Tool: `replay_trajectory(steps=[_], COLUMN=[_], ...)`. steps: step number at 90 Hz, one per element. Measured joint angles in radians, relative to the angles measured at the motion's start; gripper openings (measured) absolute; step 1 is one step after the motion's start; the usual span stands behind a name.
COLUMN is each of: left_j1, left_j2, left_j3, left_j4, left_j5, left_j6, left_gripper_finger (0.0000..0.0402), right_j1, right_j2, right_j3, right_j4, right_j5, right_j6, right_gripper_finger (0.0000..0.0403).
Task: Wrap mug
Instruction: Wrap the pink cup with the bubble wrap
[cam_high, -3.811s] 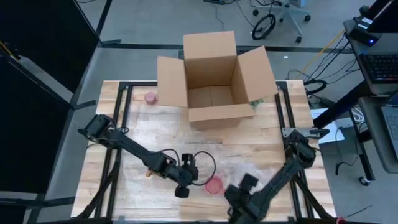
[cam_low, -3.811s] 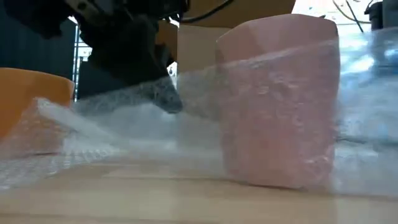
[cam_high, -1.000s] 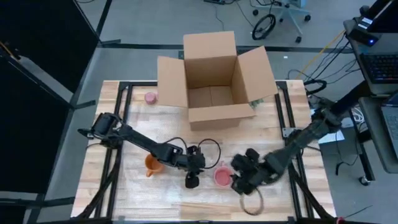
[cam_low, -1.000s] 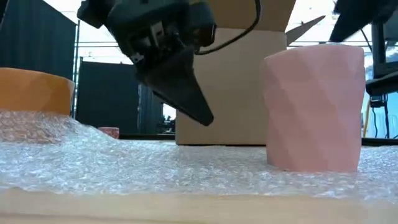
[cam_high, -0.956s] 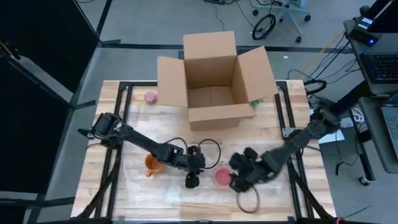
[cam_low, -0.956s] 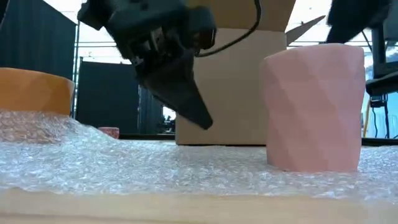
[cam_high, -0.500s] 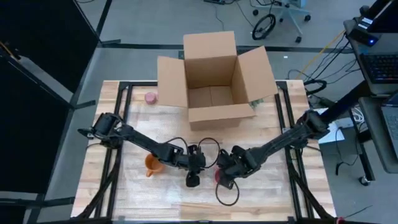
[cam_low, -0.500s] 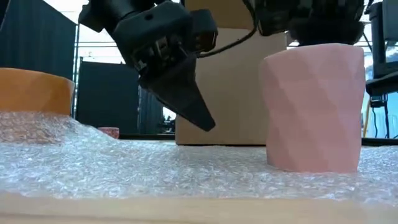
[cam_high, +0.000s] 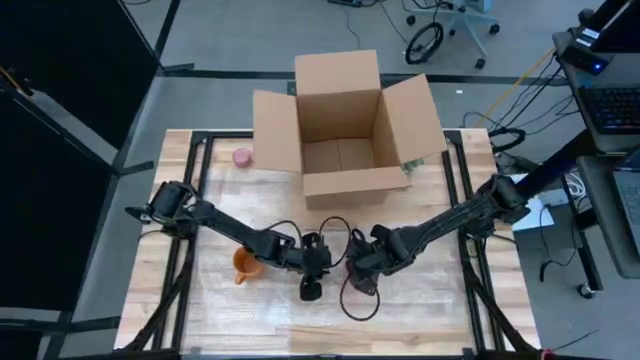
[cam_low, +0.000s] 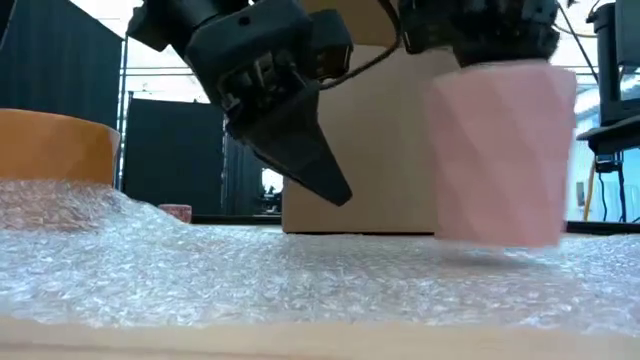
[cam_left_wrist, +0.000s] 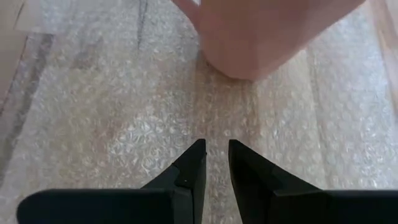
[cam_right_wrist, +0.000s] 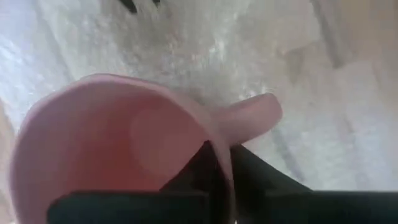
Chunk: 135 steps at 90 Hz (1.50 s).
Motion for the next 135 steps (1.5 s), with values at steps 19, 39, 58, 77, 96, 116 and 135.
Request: replay_trajectory(steps=[19,39,58,77,96,116,135], left_j1=[0.0,-0.003,-0.003,-0.004,-0.004,-0.004,-0.004], left_j2=[0.0,0.0,0.0,-0.001,-0.002,-0.002,-0.002], left_j3=[0.0,0.0,0.0,0.0,0.001,0.001,0.001], left_j4=[-0.004,-0.004,0.0,0.0,-0.001,-0.006,-0.004], left_j5=[0.0,0.0,0.001,0.001,0.025,0.04,0.041], left_j6=[0.001,0.018,0.021,0.02,0.02,0.019,0.02], left_gripper_finger=[0.0056,0.0056,0.0056,0.0056,0.0056,0.0056,0.0056], right_j1=[-0.049,-0.058,-0.053,-0.049,-0.021,0.054,0.083], right_j2=[-0.002,-0.004,0.002,-0.001,-0.005,-0.078,-0.258], right_j3=[-0.035,-0.138,-0.139,-0.009,0.151,0.099,-0.199], right_j4=[0.07,0.179,0.169,0.017,-0.309,-0.593,-0.496], right_j5=[0.004,0.007,-0.031,-0.032,-0.035,-0.025,-0.076], right_j6=[-0.049,-0.001,0.003,-0.001,0.024,0.201,0.371], right_gripper_finger=[0.0007,0.0025,0.0096,0.0187,0.0225,0.0224,0.0215])
